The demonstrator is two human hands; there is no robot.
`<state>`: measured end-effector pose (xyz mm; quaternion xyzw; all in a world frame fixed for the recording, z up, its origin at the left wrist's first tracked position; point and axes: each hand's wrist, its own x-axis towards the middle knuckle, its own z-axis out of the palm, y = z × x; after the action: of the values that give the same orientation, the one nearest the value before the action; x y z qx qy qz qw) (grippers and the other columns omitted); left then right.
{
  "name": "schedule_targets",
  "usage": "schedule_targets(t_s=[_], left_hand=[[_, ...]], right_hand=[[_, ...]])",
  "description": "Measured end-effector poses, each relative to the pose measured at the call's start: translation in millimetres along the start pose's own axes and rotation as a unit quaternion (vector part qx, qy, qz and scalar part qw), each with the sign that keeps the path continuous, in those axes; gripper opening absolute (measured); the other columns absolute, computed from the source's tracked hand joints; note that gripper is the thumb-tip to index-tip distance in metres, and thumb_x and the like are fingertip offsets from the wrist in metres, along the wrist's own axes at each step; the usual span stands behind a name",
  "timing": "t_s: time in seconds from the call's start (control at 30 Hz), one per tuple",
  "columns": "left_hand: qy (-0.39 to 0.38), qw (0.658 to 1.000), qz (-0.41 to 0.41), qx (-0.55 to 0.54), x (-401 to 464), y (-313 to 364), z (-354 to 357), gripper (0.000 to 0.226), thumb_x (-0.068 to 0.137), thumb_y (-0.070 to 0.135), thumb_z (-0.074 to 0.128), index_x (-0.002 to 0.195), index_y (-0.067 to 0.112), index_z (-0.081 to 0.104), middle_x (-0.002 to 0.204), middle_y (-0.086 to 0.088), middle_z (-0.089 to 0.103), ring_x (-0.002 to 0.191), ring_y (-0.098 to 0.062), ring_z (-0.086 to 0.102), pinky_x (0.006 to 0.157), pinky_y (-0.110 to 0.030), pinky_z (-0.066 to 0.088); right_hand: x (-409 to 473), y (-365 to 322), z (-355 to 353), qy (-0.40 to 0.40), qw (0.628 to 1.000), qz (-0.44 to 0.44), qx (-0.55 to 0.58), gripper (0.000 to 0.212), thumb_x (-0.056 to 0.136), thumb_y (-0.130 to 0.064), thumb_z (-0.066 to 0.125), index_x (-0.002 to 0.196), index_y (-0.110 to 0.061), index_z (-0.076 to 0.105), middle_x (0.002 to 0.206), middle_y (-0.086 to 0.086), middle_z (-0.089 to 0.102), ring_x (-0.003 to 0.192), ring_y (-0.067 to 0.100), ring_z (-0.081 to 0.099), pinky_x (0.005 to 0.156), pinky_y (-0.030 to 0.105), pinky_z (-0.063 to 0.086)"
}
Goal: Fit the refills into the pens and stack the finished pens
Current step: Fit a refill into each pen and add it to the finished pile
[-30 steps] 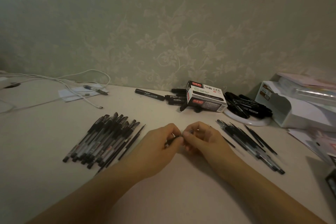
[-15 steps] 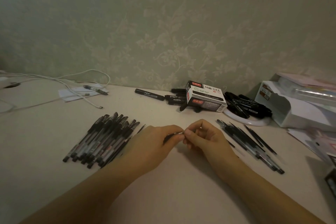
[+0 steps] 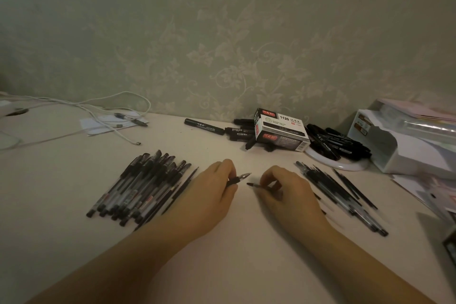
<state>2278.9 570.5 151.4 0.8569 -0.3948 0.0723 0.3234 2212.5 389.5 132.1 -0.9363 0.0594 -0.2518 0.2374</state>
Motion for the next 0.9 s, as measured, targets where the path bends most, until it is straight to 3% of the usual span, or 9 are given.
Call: schedule_targets(t_s=[0.07, 0.27, 0.33, 0.43, 0.63, 0.73, 0.83, 0.9], left_hand=[[0.003, 1.0, 0.001, -0.004, 0, 1, -1, 0.007, 0.097, 0.024, 0.051, 0.102, 0.02, 0.049, 0.098, 0.007, 0.051, 0.087, -0.009, 0.052, 0.075, -0.027, 0.048], [0.006, 1.0, 0.014, 0.005, 0, 0, -1, 0.007, 0.096, 0.027, 0.052, 0.102, 0.023, 0.05, 0.096, 0.009, 0.048, 0.083, -0.007, 0.049, 0.067, -0.013, 0.039], [0.01, 0.999, 0.033, 0.003, 0, 0, 0, 0.006, 0.096, 0.029, 0.053, 0.1, 0.025, 0.05, 0.093, 0.012, 0.047, 0.081, -0.004, 0.048, 0.065, -0.012, 0.037], [0.009, 0.998, 0.056, -0.016, 0, -1, 3, 0.006, 0.095, 0.029, 0.054, 0.1, 0.026, 0.052, 0.093, 0.014, 0.048, 0.083, 0.002, 0.048, 0.066, -0.011, 0.035], [-0.007, 0.996, 0.072, -0.06, 3, -1, 4, 0.013, 0.098, 0.028, 0.049, 0.102, 0.026, 0.061, 0.094, 0.009, 0.058, 0.086, -0.007, 0.054, 0.076, -0.034, 0.048], [-0.037, 0.994, 0.063, -0.078, 3, 0, 1, 0.018, 0.099, 0.026, 0.046, 0.103, 0.024, 0.063, 0.095, 0.009, 0.062, 0.089, -0.007, 0.057, 0.079, -0.037, 0.049], [-0.057, 0.991, 0.052, -0.108, 2, 0, -3, 0.021, 0.1, 0.025, 0.044, 0.095, 0.028, 0.064, 0.082, 0.019, 0.061, 0.077, 0.003, 0.055, 0.068, -0.025, 0.044], [-0.058, 0.989, 0.044, -0.125, 1, 1, -4, 0.017, 0.099, 0.03, 0.046, 0.091, 0.03, 0.062, 0.073, 0.016, 0.059, 0.066, 0.0, 0.051, 0.061, -0.029, 0.043]], right_hand=[[0, 0, -1, 0.001, 1.0, -0.004, 0.002, 0.017, 0.089, -0.032, 0.07, 0.083, -0.036, 0.055, 0.086, -0.019, 0.058, 0.082, -0.001, 0.053, 0.066, 0.009, 0.038], [0, -3, -4, 0.016, 0.999, -0.01, 0.037, 0.003, 0.096, -0.033, 0.058, 0.093, -0.034, 0.06, 0.092, -0.022, 0.058, 0.09, 0.001, 0.053, 0.073, 0.014, 0.04], [0, -9, -6, 0.026, 0.995, -0.012, 0.1, 0.013, 0.096, -0.043, 0.052, 0.094, -0.036, 0.063, 0.088, -0.021, 0.062, 0.089, 0.001, 0.055, 0.07, 0.013, 0.04], [-3, -18, -5, -0.031, 0.979, 0.011, 0.2, 0.029, 0.088, -0.059, 0.048, 0.086, -0.036, 0.066, 0.08, -0.016, 0.066, 0.078, 0.001, 0.059, 0.068, 0.01, 0.044], [-1, -12, -7, -0.068, 0.962, 0.03, 0.262, 0.021, 0.088, -0.049, 0.058, 0.077, -0.035, 0.069, 0.065, -0.01, 0.063, 0.062, -0.002, 0.055, 0.064, 0.011, 0.044], [0, -12, -8, -0.072, 0.954, 0.018, 0.291, 0.021, 0.085, -0.05, 0.06, 0.078, -0.034, 0.072, 0.064, -0.009, 0.063, 0.063, 0.001, 0.056, 0.063, 0.012, 0.044], [0, -12, -10, -0.082, 0.947, 0.007, 0.31, 0.021, 0.085, -0.046, 0.062, 0.079, -0.029, 0.073, 0.066, -0.007, 0.065, 0.064, 0.003, 0.056, 0.062, 0.012, 0.043], [0, -13, -10, -0.091, 0.947, 0.001, 0.308, 0.021, 0.085, -0.047, 0.061, 0.079, -0.03, 0.072, 0.067, -0.006, 0.066, 0.063, 0.004, 0.056, 0.061, 0.014, 0.043]])
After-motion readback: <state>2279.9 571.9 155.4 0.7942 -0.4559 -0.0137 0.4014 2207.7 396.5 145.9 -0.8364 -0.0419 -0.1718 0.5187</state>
